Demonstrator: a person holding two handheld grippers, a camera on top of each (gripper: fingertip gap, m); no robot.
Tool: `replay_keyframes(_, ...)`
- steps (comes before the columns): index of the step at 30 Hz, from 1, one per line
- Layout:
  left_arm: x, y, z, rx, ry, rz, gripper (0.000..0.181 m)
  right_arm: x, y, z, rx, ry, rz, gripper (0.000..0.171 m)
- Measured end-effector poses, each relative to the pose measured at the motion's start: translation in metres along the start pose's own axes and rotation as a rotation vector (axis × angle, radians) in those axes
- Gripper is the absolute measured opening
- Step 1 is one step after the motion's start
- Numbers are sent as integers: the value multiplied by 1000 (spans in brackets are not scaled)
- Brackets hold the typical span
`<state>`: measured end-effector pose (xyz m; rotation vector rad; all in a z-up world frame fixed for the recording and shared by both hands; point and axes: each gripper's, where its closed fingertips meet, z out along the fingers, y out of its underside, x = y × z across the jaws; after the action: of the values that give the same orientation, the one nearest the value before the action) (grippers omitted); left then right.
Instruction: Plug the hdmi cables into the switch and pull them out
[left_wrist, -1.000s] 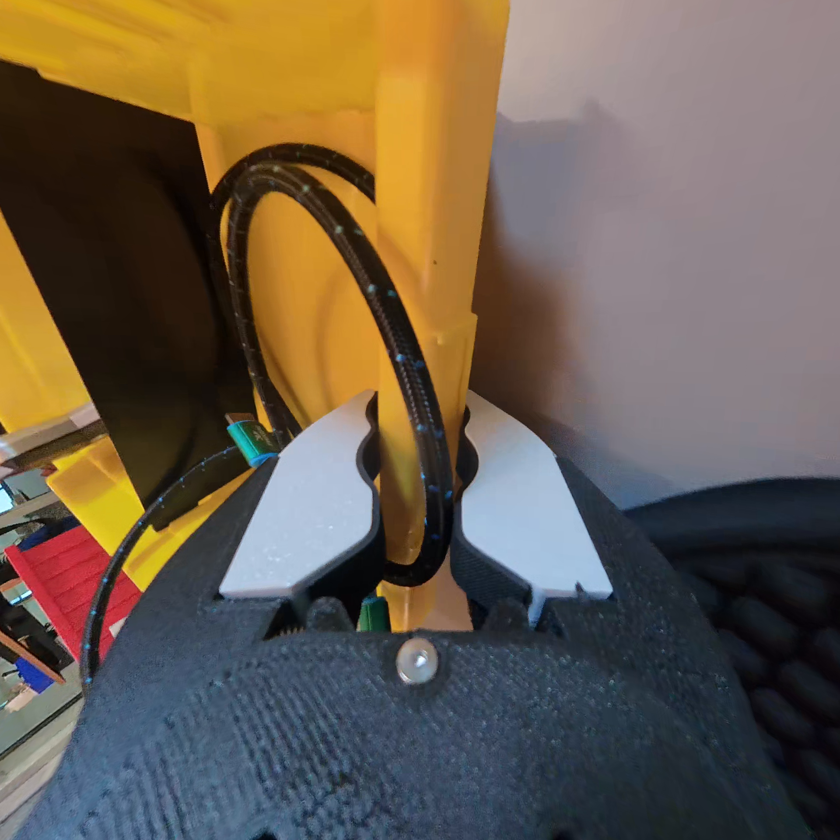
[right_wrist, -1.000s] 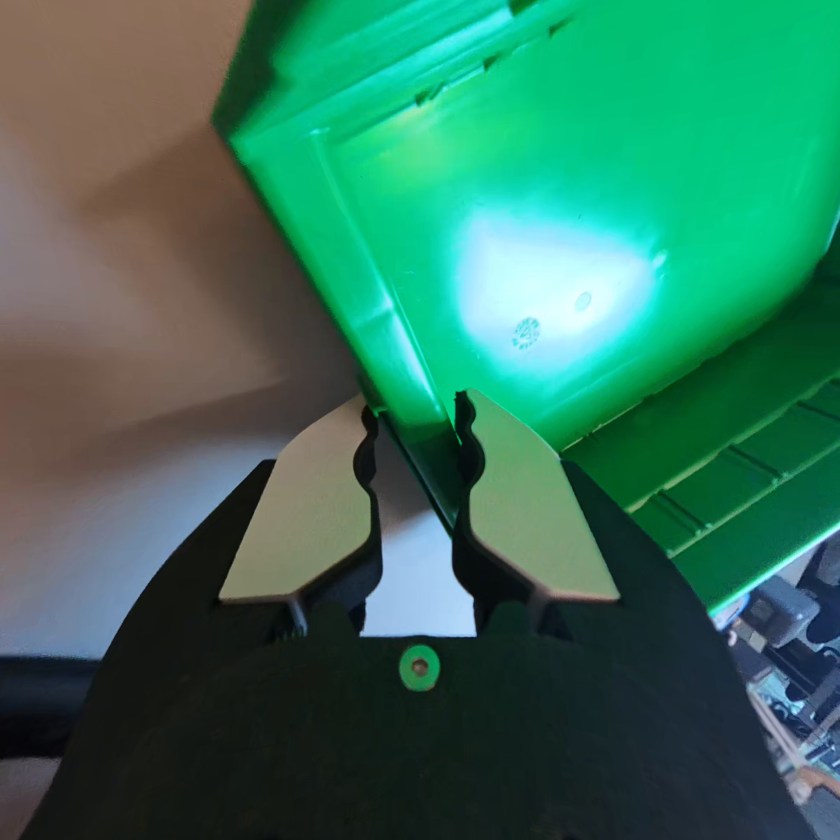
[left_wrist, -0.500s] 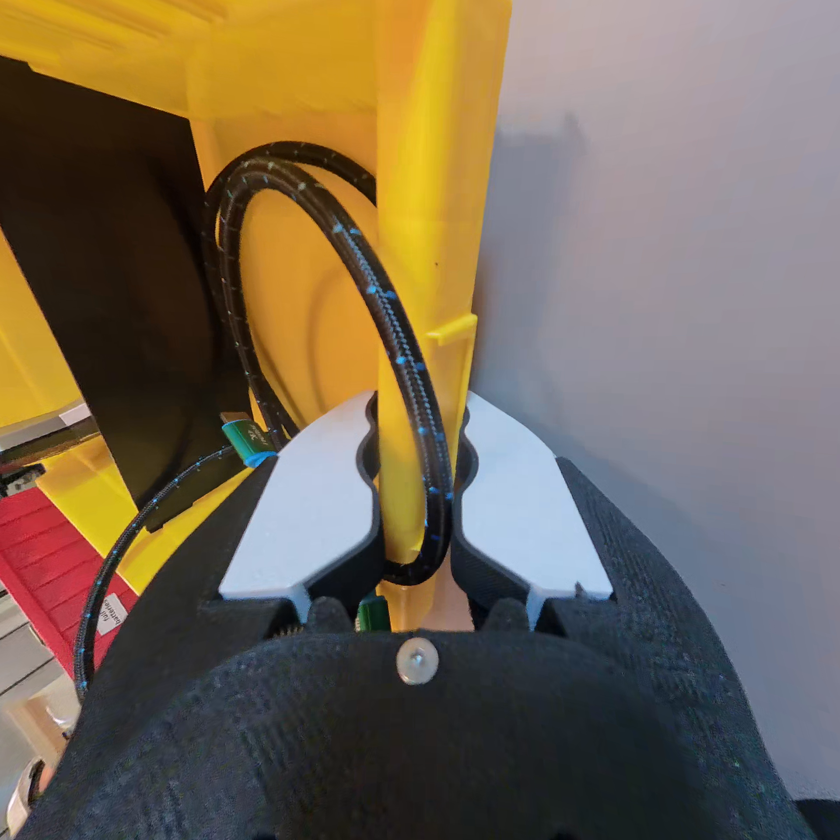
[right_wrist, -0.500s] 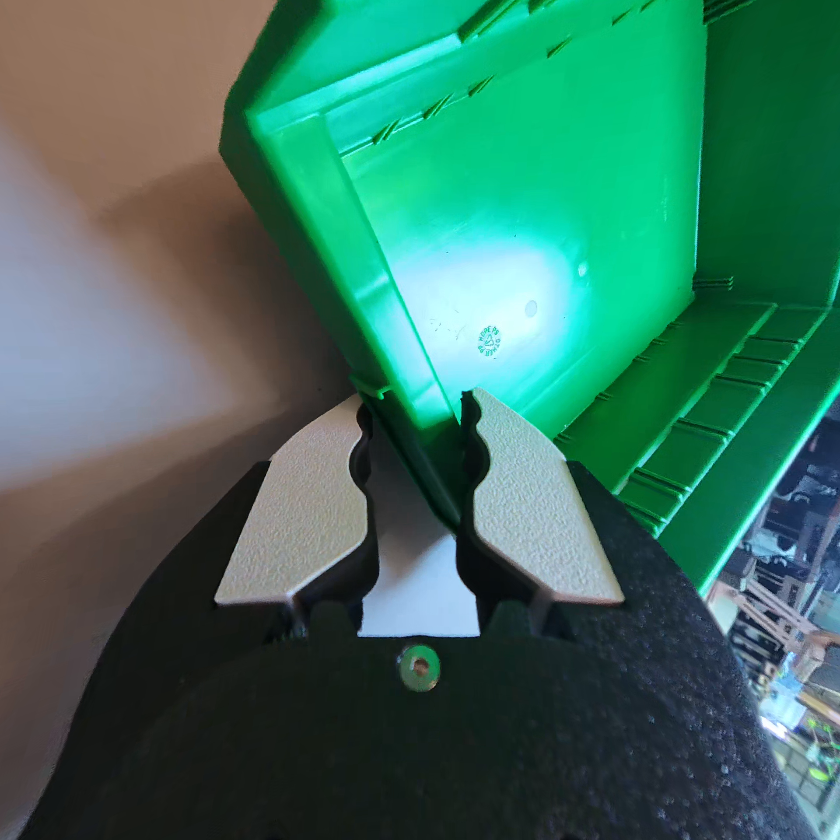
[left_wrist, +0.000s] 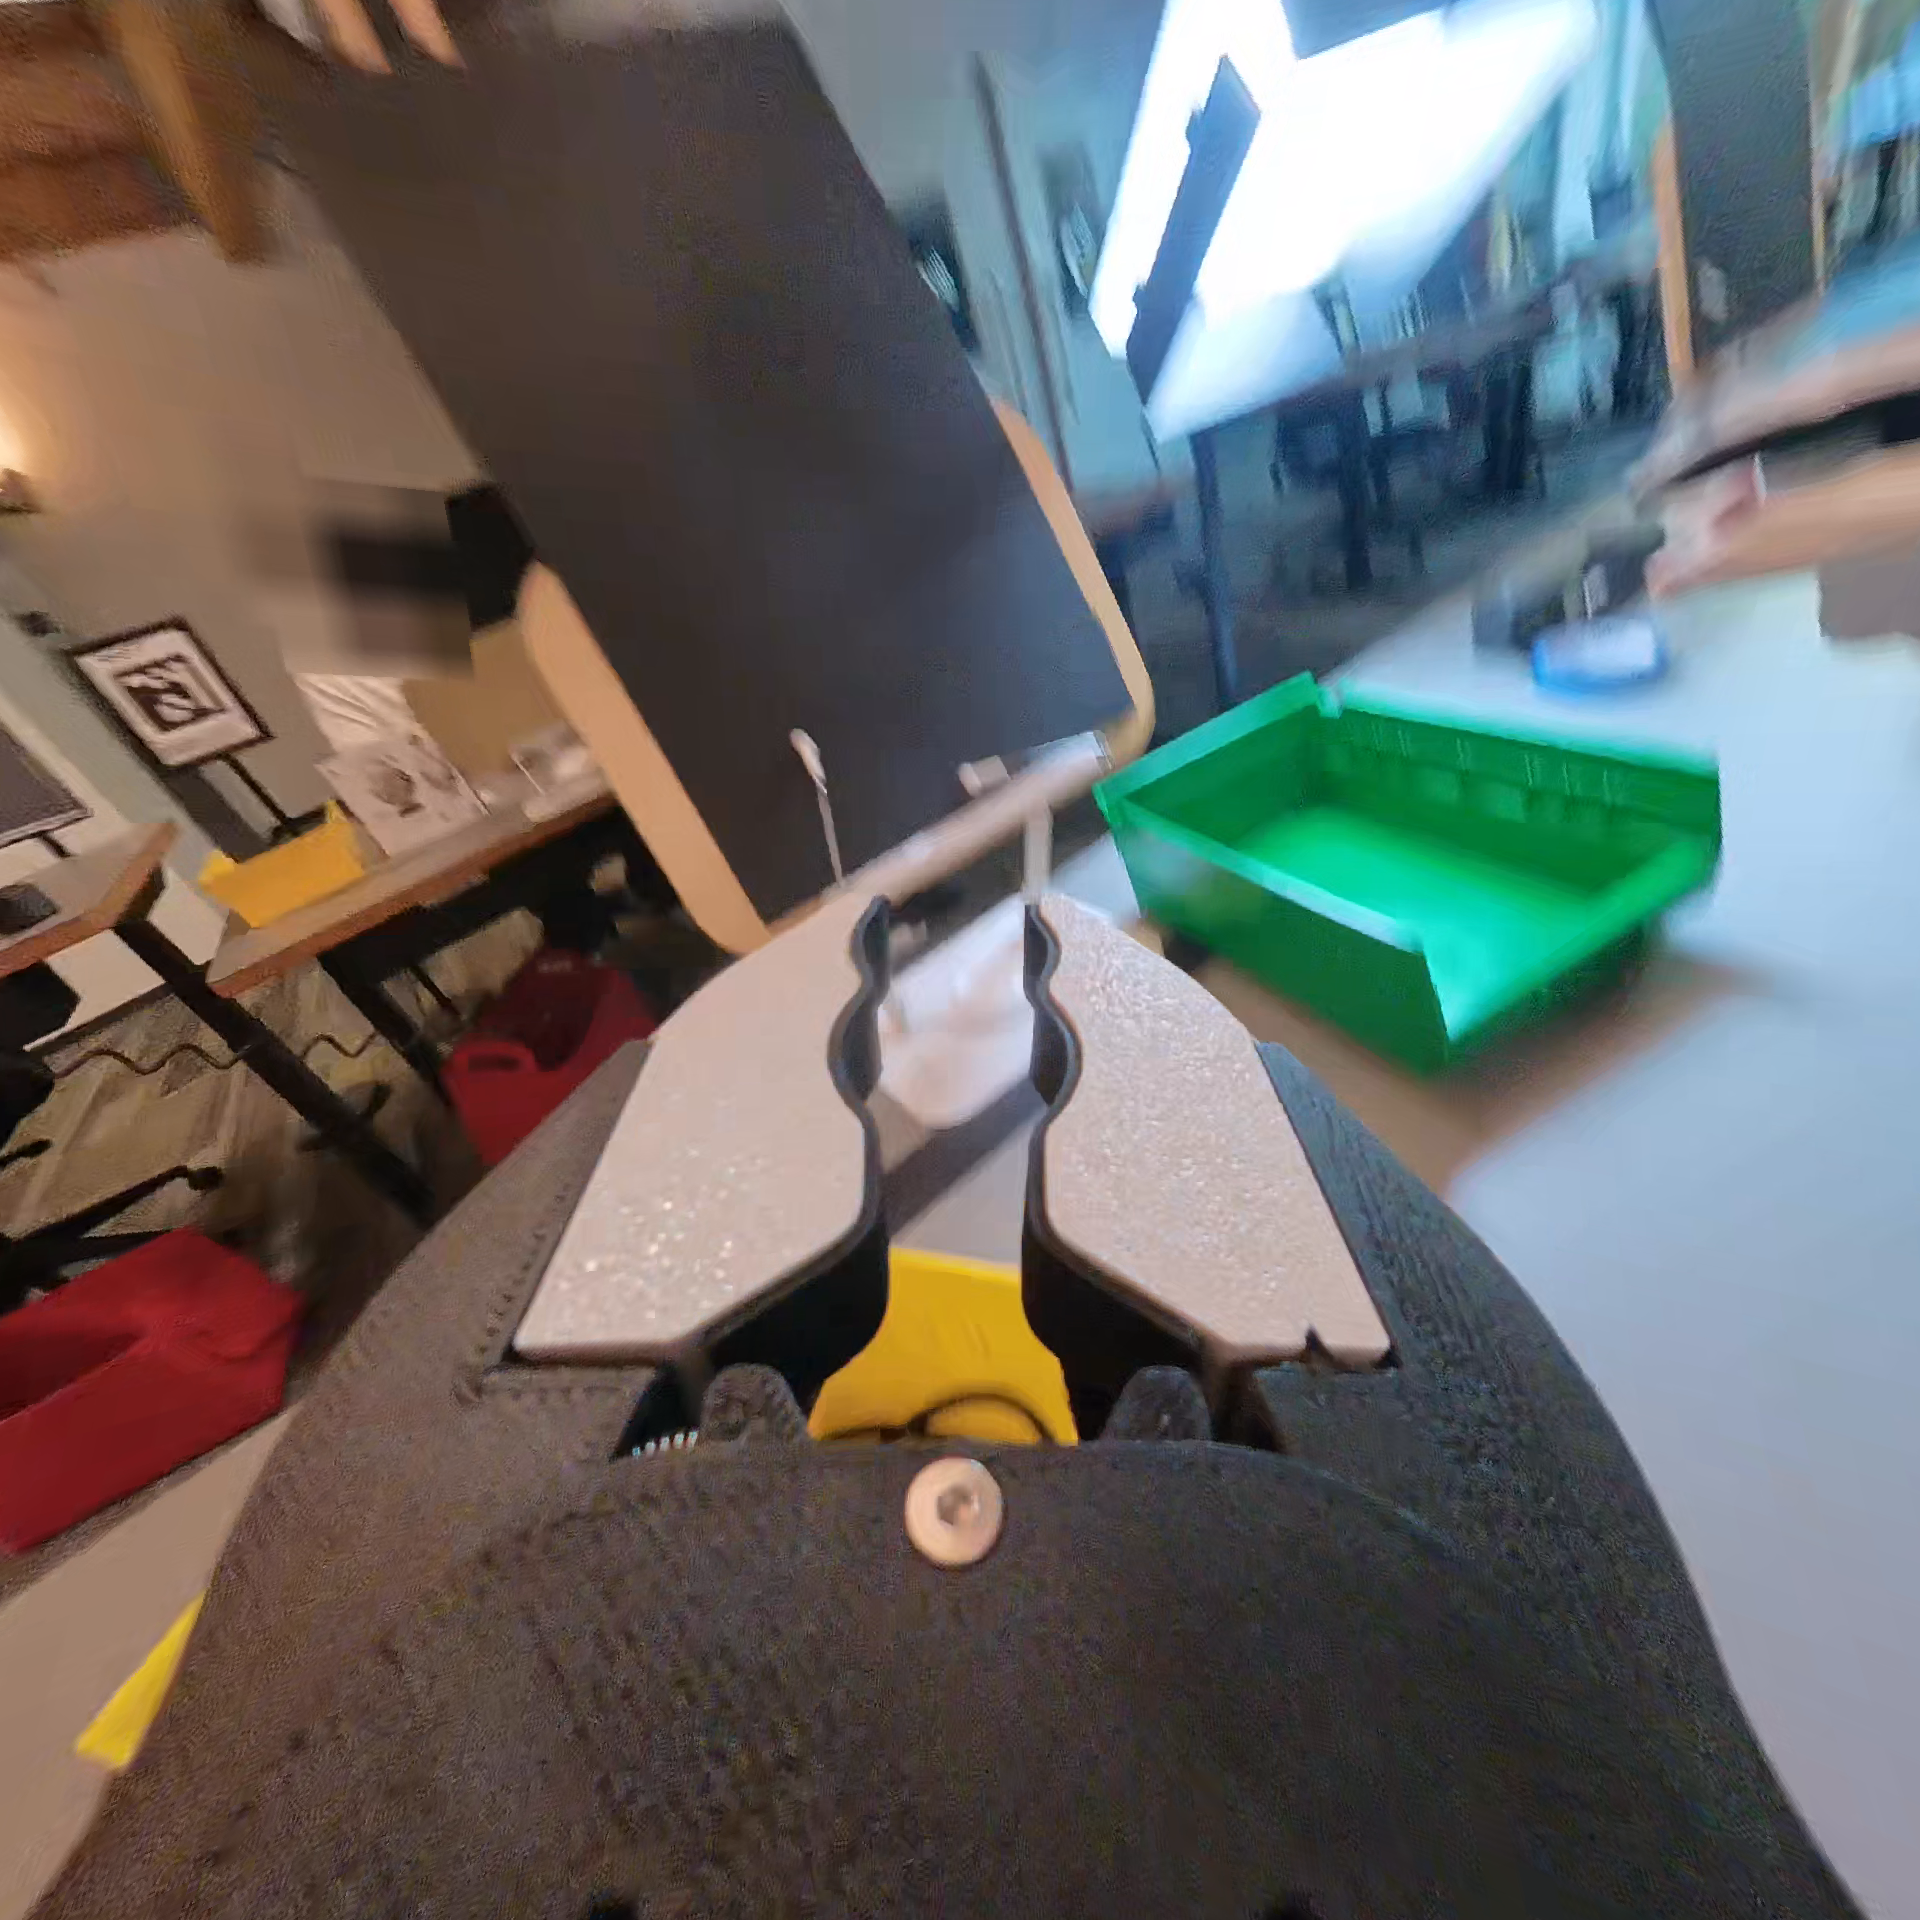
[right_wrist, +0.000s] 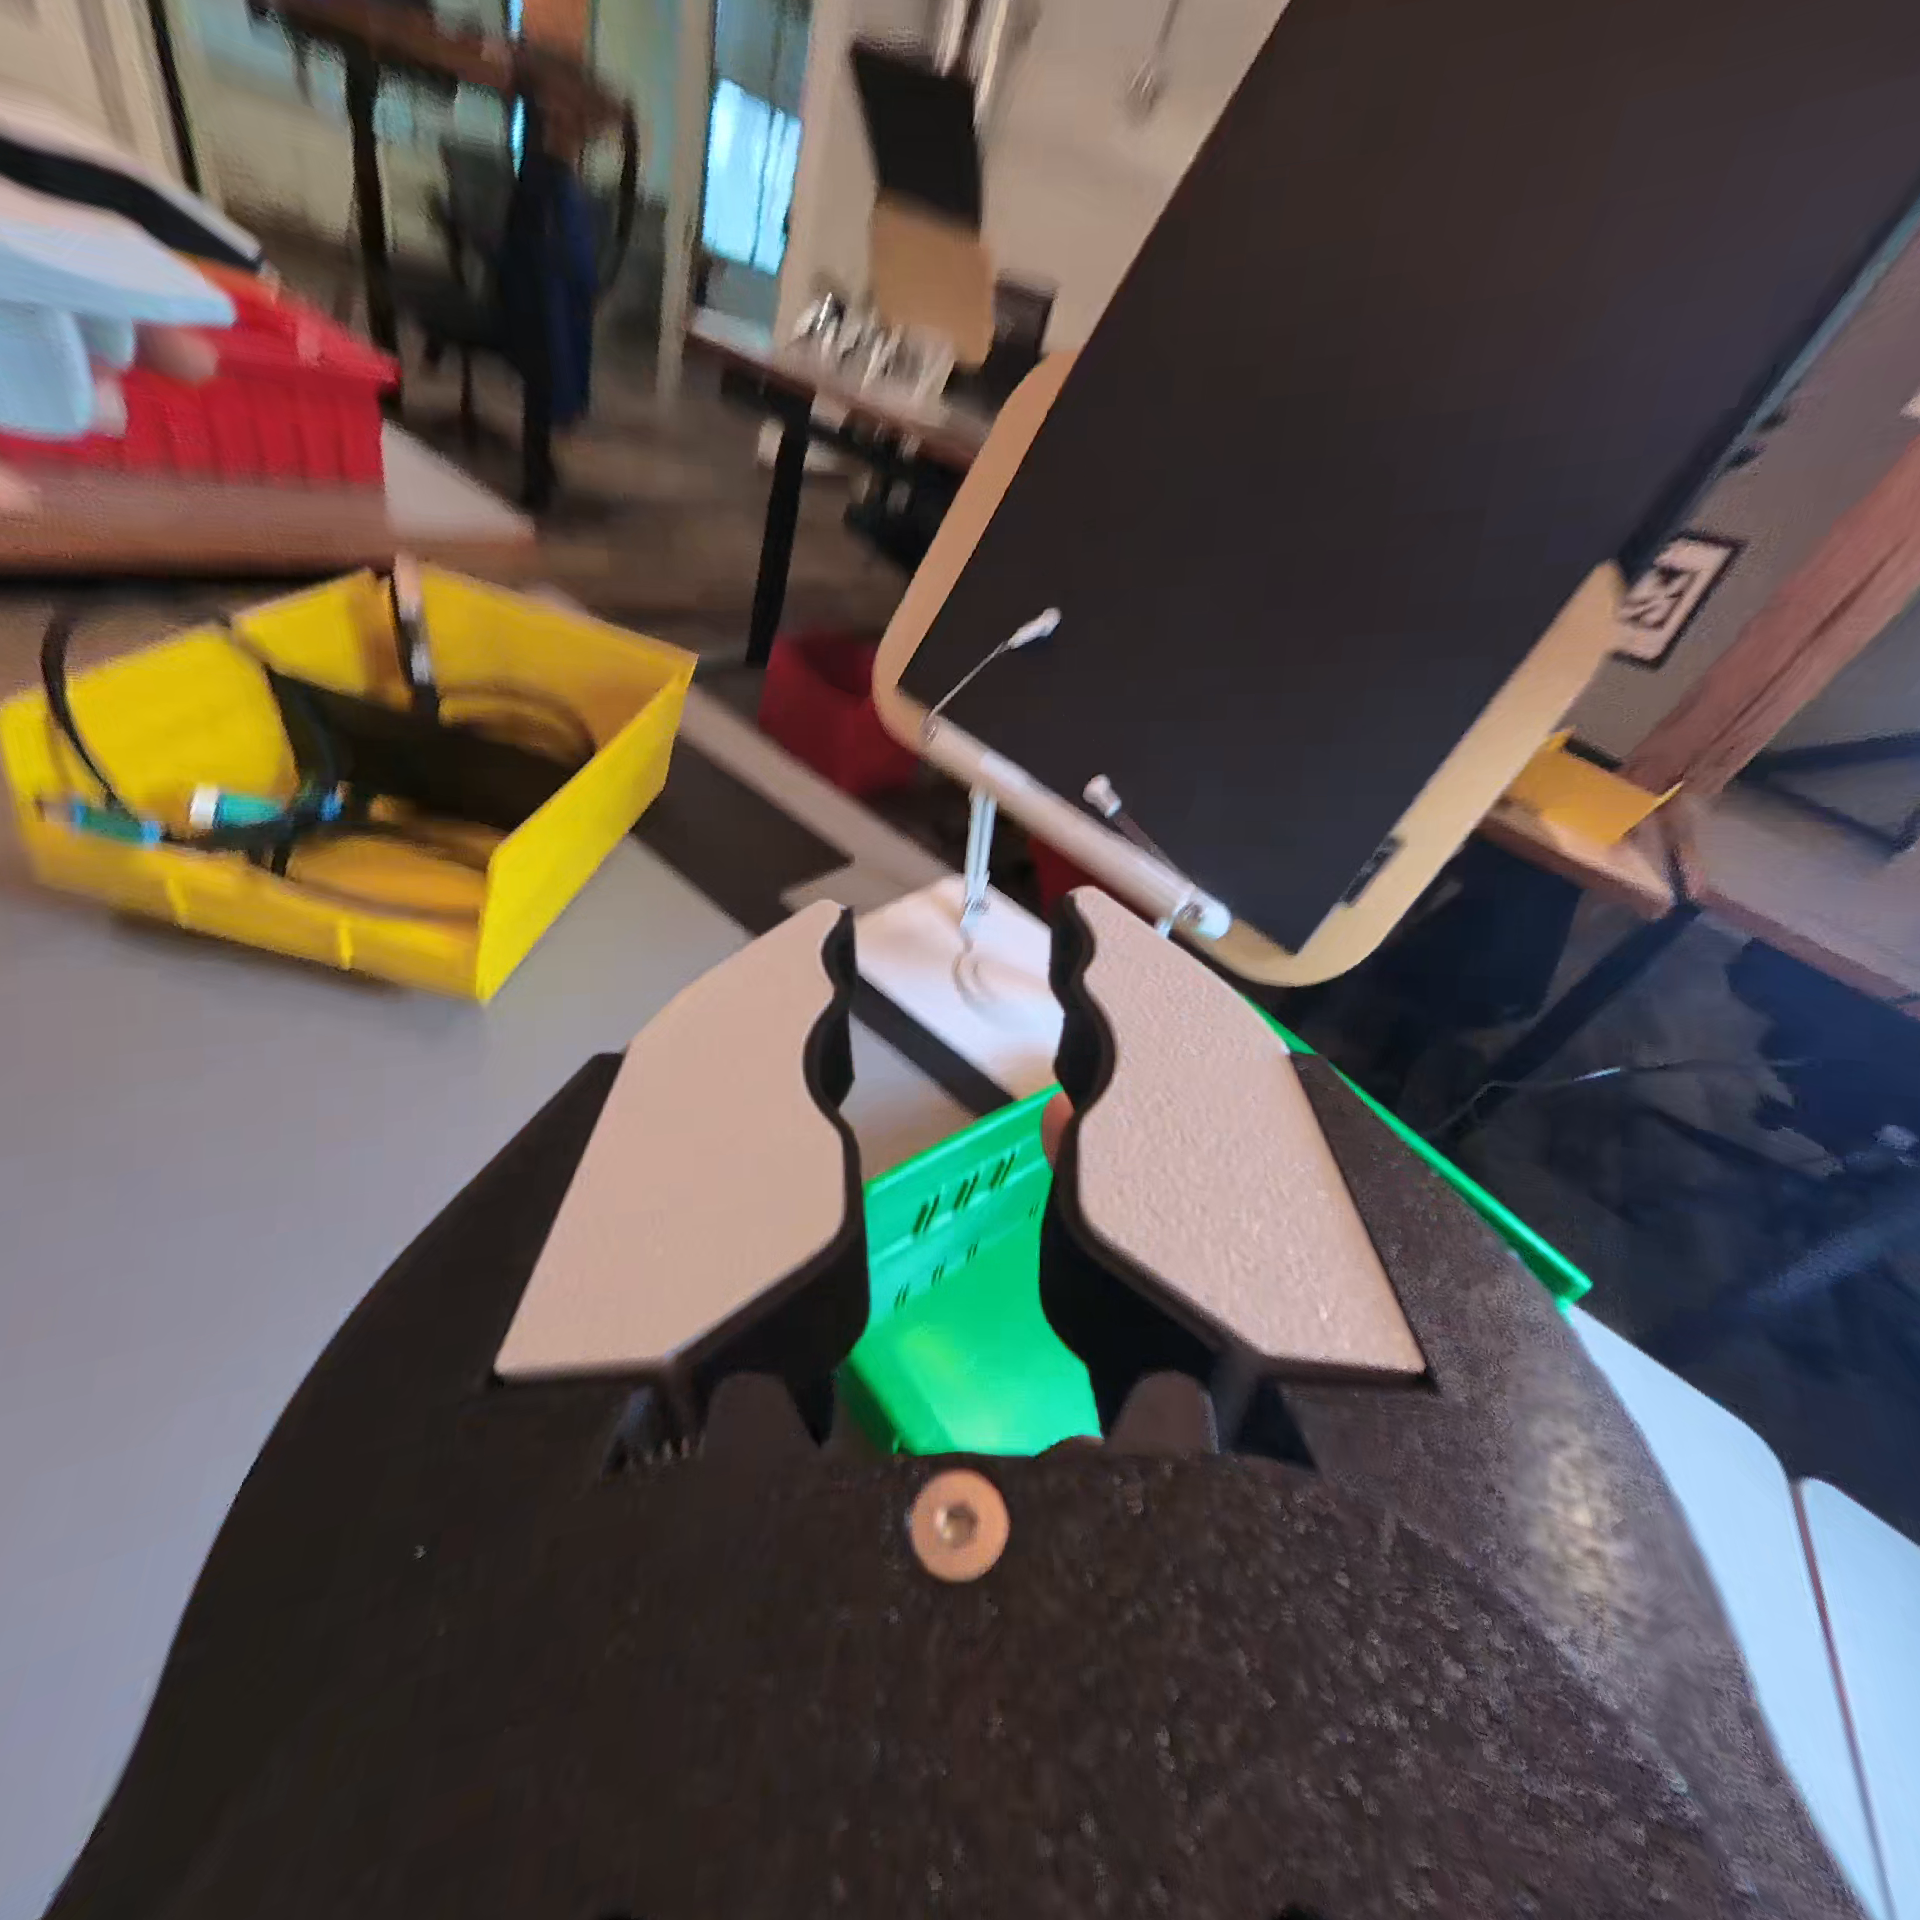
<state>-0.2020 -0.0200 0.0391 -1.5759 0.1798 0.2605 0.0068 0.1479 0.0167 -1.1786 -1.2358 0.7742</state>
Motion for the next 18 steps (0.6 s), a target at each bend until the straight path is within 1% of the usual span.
replay_keyframes(1, -13, -9, -2, 65, -39, -58, 24, 8, -5, -2, 45, 26, 29, 34)
replay_keyframes(2, -24, -12, -5, 114, -74, -104, 20, 15, -5, -3, 72, 38, 62, 33)
replay_keyframes(4, -45, 2, -12, 167, -164, -132, 12, 24, 8, -3, 83, 33, 134, 31)
replay_keyframes(5, -55, 16, -13, 153, -208, -95, 5, 27, 16, -3, 79, 30, 148, 28)
replay_keyframes(7, -75, 50, -14, 32, -280, -16, 5, 38, 32, -2, 47, 56, 148, 27)
replay_keyframes(8, -83, 61, -17, -6, -303, 3, 5, 43, 38, -1, 33, 69, 155, 26)
replay_keyframes(10, -95, 72, -22, -9, -334, -4, 1, 42, 43, 2, 28, 52, 189, 24)
replay_keyframes(12, -108, 77, -30, 13, -368, -64, 0, 35, 45, 5, 23, 19, 202, 23)
replay_keyframes(13, -118, 76, -38, 50, -409, -106, 0, 32, 46, 6, 16, 16, 188, 23)
replay_keyframes(15, -134, 68, -57, 194, -467, -217, 0, 27, 49, 8, -3, 18, 141, 22)
replay_keyframes(17, -151, 62, -78, 364, -498, -380, 0, 23, 49, 8, -9, 14, 110, 21)
replay_keyframes(18, -158, 63, -87, 441, -488, -479, 0, 21, 48, 8, -6, 10, 107, 21)
